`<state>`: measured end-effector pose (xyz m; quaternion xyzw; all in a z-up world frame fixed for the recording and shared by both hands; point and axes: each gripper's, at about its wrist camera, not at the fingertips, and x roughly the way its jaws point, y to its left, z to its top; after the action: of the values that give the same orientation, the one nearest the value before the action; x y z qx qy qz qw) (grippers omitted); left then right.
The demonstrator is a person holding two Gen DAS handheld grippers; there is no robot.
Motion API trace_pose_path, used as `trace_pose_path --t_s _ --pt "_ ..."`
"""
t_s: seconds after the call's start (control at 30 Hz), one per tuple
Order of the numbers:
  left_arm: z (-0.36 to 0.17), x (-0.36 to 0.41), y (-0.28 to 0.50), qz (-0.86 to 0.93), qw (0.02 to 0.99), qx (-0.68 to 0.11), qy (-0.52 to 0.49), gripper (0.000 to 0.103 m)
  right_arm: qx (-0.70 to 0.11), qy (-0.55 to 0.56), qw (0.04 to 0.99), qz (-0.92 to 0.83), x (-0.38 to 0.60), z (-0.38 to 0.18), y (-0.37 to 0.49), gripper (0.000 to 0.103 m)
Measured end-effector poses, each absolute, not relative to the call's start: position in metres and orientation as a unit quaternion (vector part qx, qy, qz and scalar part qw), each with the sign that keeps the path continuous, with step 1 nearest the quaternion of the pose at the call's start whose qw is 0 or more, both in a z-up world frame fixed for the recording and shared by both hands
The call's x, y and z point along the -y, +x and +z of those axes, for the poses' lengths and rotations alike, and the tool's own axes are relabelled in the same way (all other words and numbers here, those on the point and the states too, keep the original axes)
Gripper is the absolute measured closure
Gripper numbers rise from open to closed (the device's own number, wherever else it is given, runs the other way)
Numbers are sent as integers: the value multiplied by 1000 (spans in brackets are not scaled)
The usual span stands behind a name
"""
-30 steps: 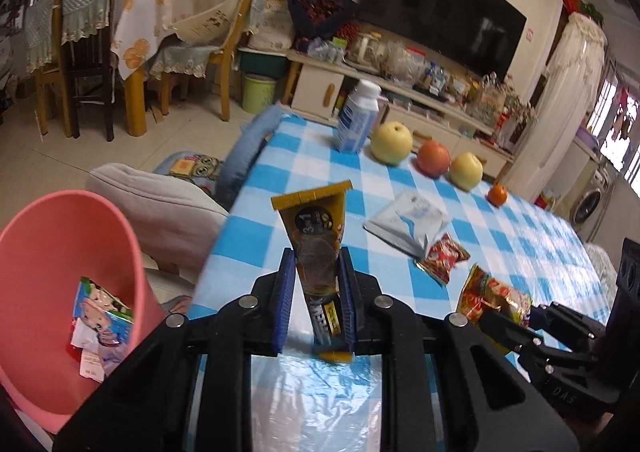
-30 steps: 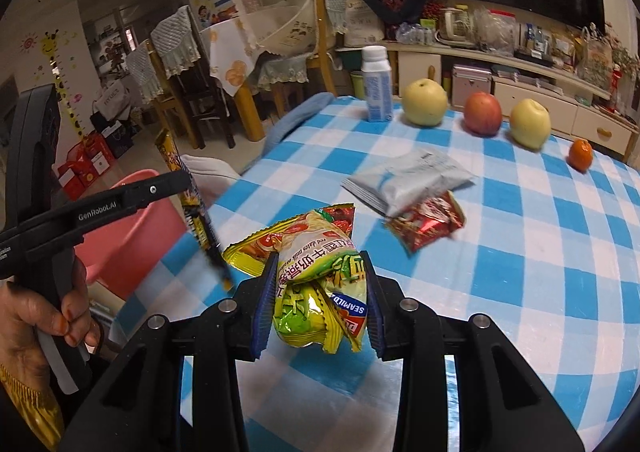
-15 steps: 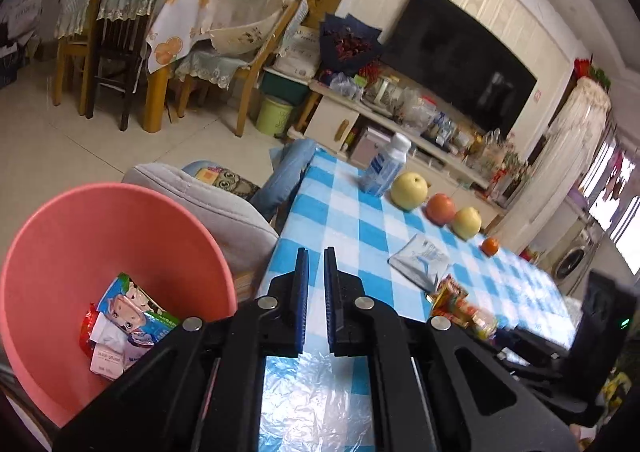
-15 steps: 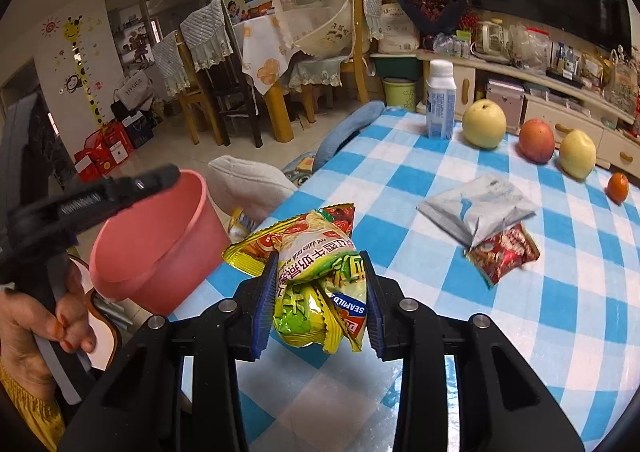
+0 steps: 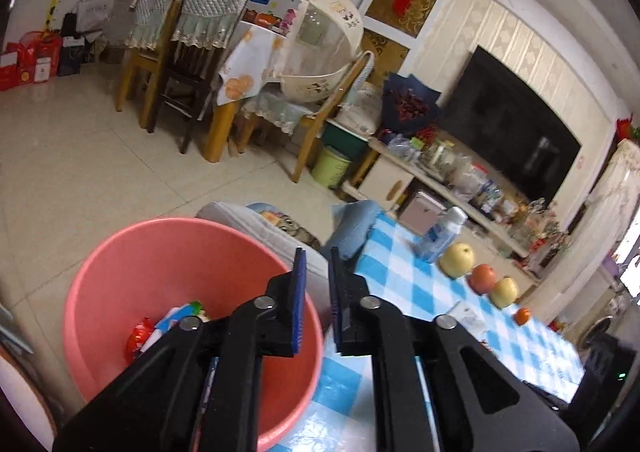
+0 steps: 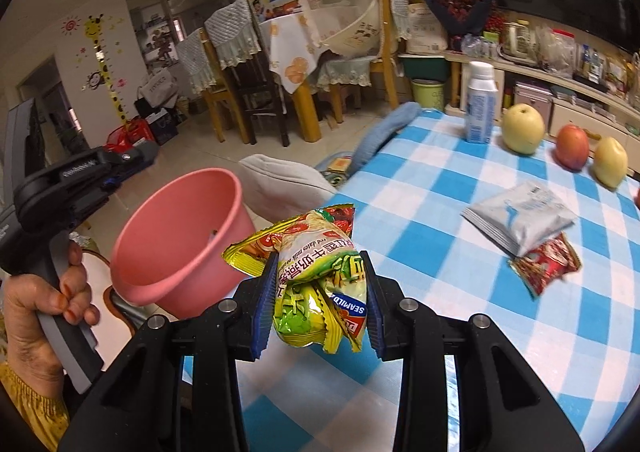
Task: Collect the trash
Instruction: 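Release the coffee stick and snack packet into the pink bucket from both tools, then move both open tools back toward the remaining packets on the table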
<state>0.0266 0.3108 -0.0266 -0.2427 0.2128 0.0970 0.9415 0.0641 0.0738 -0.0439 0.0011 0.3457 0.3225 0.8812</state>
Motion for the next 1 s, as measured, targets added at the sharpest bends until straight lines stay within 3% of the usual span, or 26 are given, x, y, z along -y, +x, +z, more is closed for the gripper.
trace_pose_path --t_s 0.1,0.17,0.5,0.57,0.67,0.7,0.73,0.8,0.9,1.0 --pt "-23 -319 21 117 942 -197 -247 80 -342 -2 877 339 -90 -39 65 64" --pt "-22 -325 17 130 942 -191 -244 65 -338 -7 872 354 -104 -35 65 64" --pt "-19 -357 -9 190 933 -151 -266 50 -317 -34 849 421 -180 -19 62 63" --pt "-20 -362 -13 200 930 -145 -271 40 -321 -36 842 431 -195 -19 64 62" --pt "-19 -362 -16 212 931 -143 -260 34 -332 -29 831 447 -211 -22 67 61" --pt "-19 -363 -16 214 931 -143 -259 32 -337 -23 826 451 -214 -23 69 56" --pt "-19 -365 -17 217 930 -143 -260 28 -339 -13 825 451 -214 -24 71 45" --pt "-19 -367 -18 220 929 -141 -263 24 -339 3 828 446 -210 -22 72 36" --pt "-18 -366 -17 223 929 -140 -259 20 -339 17 837 430 -198 -21 74 33" --pt "-17 -358 -11 223 932 -150 -243 17 -340 19 848 406 -183 -21 74 22"
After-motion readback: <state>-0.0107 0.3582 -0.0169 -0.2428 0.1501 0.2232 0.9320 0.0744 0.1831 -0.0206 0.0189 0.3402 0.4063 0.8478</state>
